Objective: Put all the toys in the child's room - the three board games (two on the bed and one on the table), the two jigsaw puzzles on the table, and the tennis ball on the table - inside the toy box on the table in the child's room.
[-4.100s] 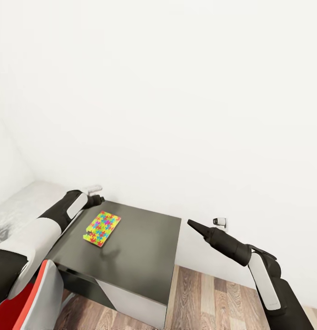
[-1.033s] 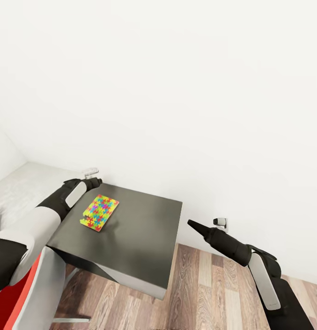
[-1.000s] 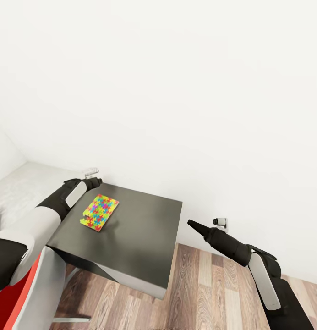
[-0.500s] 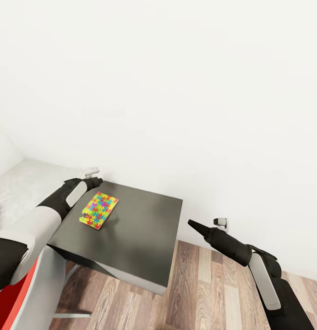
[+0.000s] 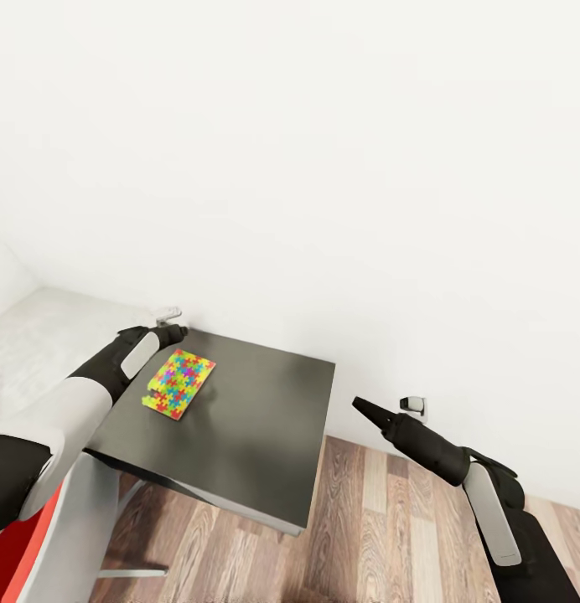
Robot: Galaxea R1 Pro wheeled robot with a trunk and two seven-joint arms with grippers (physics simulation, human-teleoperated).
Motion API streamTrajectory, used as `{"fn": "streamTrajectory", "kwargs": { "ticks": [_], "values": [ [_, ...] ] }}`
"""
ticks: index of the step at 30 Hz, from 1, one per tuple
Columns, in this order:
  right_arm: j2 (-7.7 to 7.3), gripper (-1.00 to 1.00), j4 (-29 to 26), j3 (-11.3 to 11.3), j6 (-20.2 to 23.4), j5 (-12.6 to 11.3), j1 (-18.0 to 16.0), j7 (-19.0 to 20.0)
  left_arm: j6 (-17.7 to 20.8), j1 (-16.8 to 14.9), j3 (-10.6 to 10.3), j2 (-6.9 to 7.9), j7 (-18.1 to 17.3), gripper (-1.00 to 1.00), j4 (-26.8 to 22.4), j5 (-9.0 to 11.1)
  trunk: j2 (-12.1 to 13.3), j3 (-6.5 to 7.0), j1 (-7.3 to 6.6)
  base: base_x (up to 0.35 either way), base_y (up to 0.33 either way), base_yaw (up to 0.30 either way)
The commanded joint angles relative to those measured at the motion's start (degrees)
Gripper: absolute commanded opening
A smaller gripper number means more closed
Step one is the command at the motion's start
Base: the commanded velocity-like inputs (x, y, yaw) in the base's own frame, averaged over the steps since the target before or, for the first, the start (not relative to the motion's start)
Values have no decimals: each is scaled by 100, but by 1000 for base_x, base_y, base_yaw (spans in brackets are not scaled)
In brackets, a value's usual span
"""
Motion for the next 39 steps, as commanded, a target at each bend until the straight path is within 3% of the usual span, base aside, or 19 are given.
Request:
{"fn": "streamTrajectory", "kwargs": {
  "ticks": [1,39],
  "values": [
    [0,100,-1,-5,32,-16,-4,5,15,-5,-47,8,50,100,-13,60,-11,-19,3,2,0,0],
    [8,100,-1,-1,16,-3,-4,0,-28,-5,-39,17,50,100,-13,43,-11,-360,3,15,0,0]
  ]
}}
